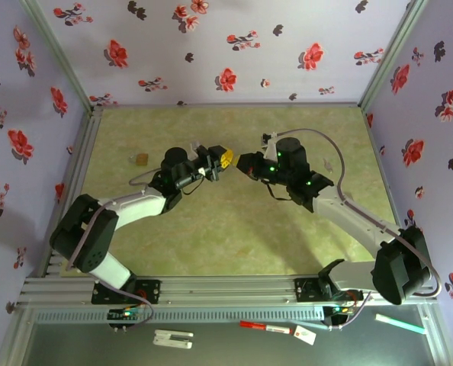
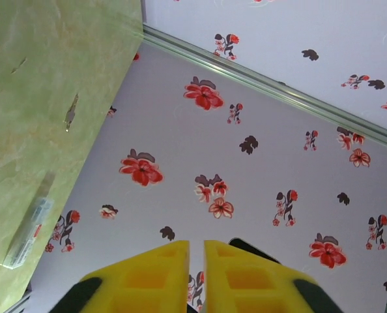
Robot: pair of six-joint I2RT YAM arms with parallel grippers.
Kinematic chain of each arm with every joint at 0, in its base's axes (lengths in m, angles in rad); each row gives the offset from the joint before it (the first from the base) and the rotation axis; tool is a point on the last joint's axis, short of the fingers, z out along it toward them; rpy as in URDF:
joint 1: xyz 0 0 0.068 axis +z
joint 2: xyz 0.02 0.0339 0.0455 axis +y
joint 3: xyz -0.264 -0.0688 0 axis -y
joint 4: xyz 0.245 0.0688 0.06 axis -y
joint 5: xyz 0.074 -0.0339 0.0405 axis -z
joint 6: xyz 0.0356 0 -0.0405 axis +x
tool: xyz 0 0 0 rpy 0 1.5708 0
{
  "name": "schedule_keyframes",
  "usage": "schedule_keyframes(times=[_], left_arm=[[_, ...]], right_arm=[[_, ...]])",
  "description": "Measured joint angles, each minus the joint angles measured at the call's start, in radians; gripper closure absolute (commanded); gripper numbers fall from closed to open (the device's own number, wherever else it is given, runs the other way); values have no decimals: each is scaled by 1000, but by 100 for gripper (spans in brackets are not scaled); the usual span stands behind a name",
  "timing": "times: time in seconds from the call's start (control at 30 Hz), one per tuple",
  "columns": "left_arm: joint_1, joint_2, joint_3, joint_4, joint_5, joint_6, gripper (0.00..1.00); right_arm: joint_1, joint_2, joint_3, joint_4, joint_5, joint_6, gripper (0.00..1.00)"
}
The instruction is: Unlock with the key
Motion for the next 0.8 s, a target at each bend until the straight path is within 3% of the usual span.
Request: schedule_keyframes(times=[0.3, 0.43, 0.53, 0.6, 0.8], left_arm=[[2, -2, 0, -44, 14, 32, 100], [4, -9, 0, -53, 18, 53, 100], [13, -33, 0, -71, 17, 94, 100], [20, -58, 0, -79, 12, 144, 100], [31, -195, 0, -153, -57, 406, 100]], right_arm=[[2, -2, 0, 3, -11, -10, 100], [2, -2, 0, 0, -11, -10, 79], [2, -6, 0, -3, -10, 7, 51], [2, -16, -4, 2, -6, 35, 40], [3, -60, -65, 158, 11, 179, 36]])
